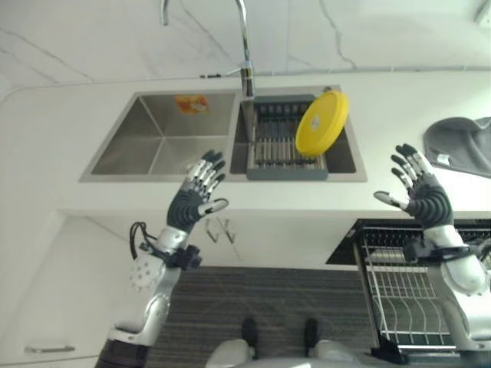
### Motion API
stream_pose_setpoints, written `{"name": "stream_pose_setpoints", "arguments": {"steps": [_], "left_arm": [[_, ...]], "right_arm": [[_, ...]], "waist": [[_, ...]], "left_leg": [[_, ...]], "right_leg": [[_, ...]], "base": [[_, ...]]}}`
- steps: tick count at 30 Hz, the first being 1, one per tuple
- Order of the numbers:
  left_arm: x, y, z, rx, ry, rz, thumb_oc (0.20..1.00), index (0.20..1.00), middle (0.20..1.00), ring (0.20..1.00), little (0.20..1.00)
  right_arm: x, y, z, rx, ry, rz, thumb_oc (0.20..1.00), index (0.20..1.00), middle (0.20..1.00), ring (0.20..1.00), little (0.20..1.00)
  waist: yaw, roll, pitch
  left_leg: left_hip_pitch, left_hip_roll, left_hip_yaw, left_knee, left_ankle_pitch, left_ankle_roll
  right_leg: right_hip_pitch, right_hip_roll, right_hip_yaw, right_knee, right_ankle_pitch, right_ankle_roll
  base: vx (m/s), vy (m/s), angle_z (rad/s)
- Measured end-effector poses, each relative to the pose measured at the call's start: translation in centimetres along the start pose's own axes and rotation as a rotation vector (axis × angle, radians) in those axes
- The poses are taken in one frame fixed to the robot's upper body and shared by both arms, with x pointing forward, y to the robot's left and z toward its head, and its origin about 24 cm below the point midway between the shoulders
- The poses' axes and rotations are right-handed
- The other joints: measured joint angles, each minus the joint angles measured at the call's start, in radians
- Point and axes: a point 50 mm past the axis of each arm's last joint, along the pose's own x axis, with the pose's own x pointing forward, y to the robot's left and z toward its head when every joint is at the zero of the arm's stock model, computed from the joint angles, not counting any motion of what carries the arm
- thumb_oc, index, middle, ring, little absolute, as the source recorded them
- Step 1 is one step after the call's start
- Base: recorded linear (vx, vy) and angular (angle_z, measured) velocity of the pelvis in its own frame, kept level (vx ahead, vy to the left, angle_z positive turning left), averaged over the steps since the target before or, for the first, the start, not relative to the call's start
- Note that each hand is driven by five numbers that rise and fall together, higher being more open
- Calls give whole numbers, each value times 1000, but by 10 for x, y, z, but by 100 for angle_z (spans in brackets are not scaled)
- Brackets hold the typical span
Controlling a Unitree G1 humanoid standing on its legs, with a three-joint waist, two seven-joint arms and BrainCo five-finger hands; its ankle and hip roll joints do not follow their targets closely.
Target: Place the dishes in the dishwasher.
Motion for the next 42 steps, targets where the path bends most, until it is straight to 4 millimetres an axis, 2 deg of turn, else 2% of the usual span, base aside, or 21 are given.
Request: {"name": "stream_pose_setpoints", "arguments": {"steps": [2, 5, 10, 13, 15, 16, 17, 18, 20, 22, 24, 25, 26, 27, 31, 35, 37, 38, 39, 40, 42], "left_arm": [[10, -1, 7, 17, -36, -11, 1000, 1000, 1000, 1000, 1000], [12, -1, 9, 58, -38, -22, 1000, 1000, 1000, 1000, 1000], [13, 0, 10, 95, -33, -23, 1000, 1000, 1000, 1000, 1000], [15, 0, 11, 106, -40, -23, 1000, 1000, 1000, 1000, 1000], [16, 0, 13, 111, -46, -25, 1000, 1000, 1000, 1000, 1000], [16, 0, 12, 123, -44, -26, 1000, 1000, 1000, 1000, 1000], [15, 0, 12, 138, -36, -26, 1000, 1000, 1000, 1000, 1000], [14, 2, 13, 159, -32, -24, 1000, 1000, 1000, 1000, 1000], [13, 6, 14, 182, -22, -24, 1000, 1000, 1000, 1000, 1000], [12, 3, 11, 163, -15, -25, 1000, 1000, 1000, 1000, 1000], [8, 2, 7, 158, 6, -28, 1000, 1000, 1000, 1000, 1000], [2, 5, 5, 163, 28, -18, 1000, 1000, 1000, 1000, 1000], [2, 5, 5, 163, 28, -18, 1000, 1000, 1000, 1000, 1000], [-4, 0, -3, 76, 47, -11, 1000, 1000, 1000, 1000, 1000], [-1, -5, -1, -19, 22, -26, 1000, 1000, 1000, 1000, 1000], [-1, -7, -1, -40, 17, -39, 1000, 1000, 1000, 1000, 1000], [-2, -8, -2, -51, 18, -43, 1000, 1000, 1000, 1000, 1000], [-2, -10, -3, -63, 16, -45, 1000, 1000, 1000, 1000, 1000], [0, -12, -3, -75, 7, -57, 1000, 1000, 1000, 1000, 1000], [3, -14, -4, -87, 1, -70, 1000, 1000, 1000, 1000, 1000], [7, -14, -4, -94, -4, -74, 1000, 1000, 1000, 1000, 1000]], "right_arm": [[6, 2, 7, 13, -44, 9, 1000, 1000, 1000, 1000, 1000], [11, 4, 12, 64, -93, -7, 1000, 1000, 1000, 1000, 1000], [12, 10, 13, 126, -108, 3, 1000, 1000, 1000, 1000, 1000], [15, 14, 14, 145, -129, 21, 1000, 1000, 1000, 1000, 1000], [16, 13, 9, 184, -115, 4, 1000, 1000, 1000, 1000, 1000], [15, 14, 6, 202, -106, -3, 1000, 1000, 1000, 1000, 1000], [11, 14, 4, 212, -96, -4, 1000, 1000, 1000, 1000, 1000], [8, 15, 2, 217, -86, 5, 1000, 1000, 1000, 1000, 1000], [3, 14, -1, 247, -79, 10, 1000, 1000, 1000, 1000, 1000], [2, 17, -3, 300, -75, 15, 1000, 1000, 1000, 1000, 1000], [2, 17, -3, 302, -72, 15, 1000, 1000, 1000, 1000, 1000], [0, 20, -7, 308, -48, 19, 1000, 1000, 1000, 1000, 1000], [0, 20, -7, 308, -48, 19, 1000, 1000, 1000, 1000, 1000], [-2, 17, -11, 301, -18, 0, 1000, 1000, 1000, 1000, 1000], [2, 14, -15, 263, 15, -11, 1000, 1000, 1000, 1000, 1000], [0, 5, -14, 219, 40, -5, 1000, 1000, 1000, 1000, 1000], [0, 7, -16, 237, 52, 9, 1000, 1000, 1000, 1000, 1000], [1, 7, -15, 230, 52, 15, 1000, 1000, 1000, 1000, 1000], [3, 6, -15, 224, 49, 13, 1000, 1000, 1000, 1000, 1000], [4, 6, -15, 226, 51, 9, 1000, 1000, 1000, 1000, 1000], [4, 7, -15, 225, 54, 10, 1000, 1000, 1000, 1000, 1000]], "waist": [[3, -29, 1], [6, -55, 0], [9, -66, -1], [10, -66, -1], [22, -62, -1], [23, -62, -2], [8, -68, -14], [9, -70, -24], [3, -82, -39], [-8, -89, -45], [-17, -98, -51], [-15, -127, -70], [-15, -127, -70], [-20, -76, -77], [-45, -26, -78], [-54, 16, -73], [-46, -2, -59], [-42, 3, -59], [-48, 23, -59], [-52, 29, -57], [-50, 25, -55]], "left_leg": [[2, -10, -1, 0, -9, 9], [8, -18, 2, 0, -14, 16], [10, -38, 26, 0, -29, 28], [8, -37, 42, 1, -35, 48], [-7, -20, 44, 19, -46, 67], [-2, -15, 52, 21, -44, 72], [-2, -15, 63, 20, -44, 70], [-6, -19, 78, 19, -44, 70], [-6, -21, 73, 17, -44, 70], [3, -20, 60, 9, -44, 62], [24, -16, 49, 1, -42, 37], [42, -21, 43, 1, -52, 6], [42, -21, 43, 1, -52, 6], [62, 52, 23, 2, -52, -46], [69, 137, 16, 7, -52, -93], [17, 151, -8, 86, -62, -104], [-80, 129, -41, 264, -56, -111], [-82, 130, -25, 240, -59, -105], [-73, 137, 5, 150, -63, -107], [-68, 136, 33, 78, -63, -108], [-74, 134, 52, 14, -56, -104]], "right_leg": [[2, -12, -1, 0, 1, 7], [4, -16, 2, 1, 7, 16], [-15, -38, 17, 23, 5, 31], [-76, -37, 30, 112, 14, 51], [-176, -31, 26, 255, 39, 91], [-212, -37, 23, 338, 18, 92], [-230, -56, -2, 345, -8, 71], [-221, -69, -5, 294, -20, 63], [-196, -82, 36, 144, -15, 69], [-168, -103, 54, 24, 25, 86], [-149, -104, 35, -5, 52, 82], [-127, -107, 33, 1, 83, 78], [-127, -107, 33, 1, 83, 78], [-94, -28, 12, 0, 98, 28], [-67, 53, -24, 0, 50, -13], [-65, 69, -30, 0, 31, -40], [-63, 44, 5, 0, 22, -53], [-63, 39, -6, 0, 23, -52], [-64, 38, -30, -6, 24, -50], [-69, 34, -42, -6, 24, -50], [-82, 22, -52, -6, 25, -48]], "base": [[120, 253, 4], [50, 207, -2], [48, 211, -14], [53, 162, -36], [111, 63, -59], [144, -38, -28], [179, -98, -5], [145, -97, -2], [216, -170, -4], [375, -416, 9], [306, -396, 18], [279, -384, 14], [333, -457, 19], [217, -270, 20], [267, -307, 18], [144, -124, 21], [110, 70, 11], [117, 163, 23], [102, 193, 32], [58, 137, 41], [26, 210, 23]]}}
